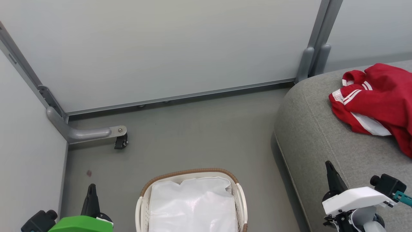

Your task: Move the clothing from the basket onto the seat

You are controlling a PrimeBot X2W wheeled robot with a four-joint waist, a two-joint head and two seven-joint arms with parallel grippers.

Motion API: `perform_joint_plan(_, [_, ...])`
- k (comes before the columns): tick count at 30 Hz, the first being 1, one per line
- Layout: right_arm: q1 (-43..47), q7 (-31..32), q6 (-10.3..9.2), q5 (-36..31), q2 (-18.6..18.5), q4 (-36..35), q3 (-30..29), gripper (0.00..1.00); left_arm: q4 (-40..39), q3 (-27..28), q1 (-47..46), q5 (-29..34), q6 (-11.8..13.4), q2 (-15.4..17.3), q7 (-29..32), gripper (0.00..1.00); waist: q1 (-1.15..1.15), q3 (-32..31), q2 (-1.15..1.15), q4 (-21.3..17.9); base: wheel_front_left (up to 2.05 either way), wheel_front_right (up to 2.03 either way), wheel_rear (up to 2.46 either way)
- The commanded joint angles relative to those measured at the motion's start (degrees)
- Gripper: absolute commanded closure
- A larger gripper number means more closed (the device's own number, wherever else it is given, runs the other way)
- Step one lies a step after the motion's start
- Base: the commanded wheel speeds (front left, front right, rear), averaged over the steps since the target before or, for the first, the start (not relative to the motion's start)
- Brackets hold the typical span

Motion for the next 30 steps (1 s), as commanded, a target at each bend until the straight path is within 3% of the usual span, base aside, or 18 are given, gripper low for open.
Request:
perform_joint_plan(1, [-1.3,0.6,-0.03,2.1,-0.4,-1.0,-0.4,1.0,-0.9,0.3,-1.9,-1.9,-0.1,0.3,0.4,1.0,0.0,0.0,0.0,0.0,0.0,0.0,0.0])
perform_joint_plan(30, [-1.5,5.5,-0.04,21.3,-0.5,-3.3,-2.3,1.0,-2.8,1.5,-4.2,-19.5,-0.1,0.5,5.4,1.0,0.0,0.2,0.0,0.5,0.0,0.0,0.0])
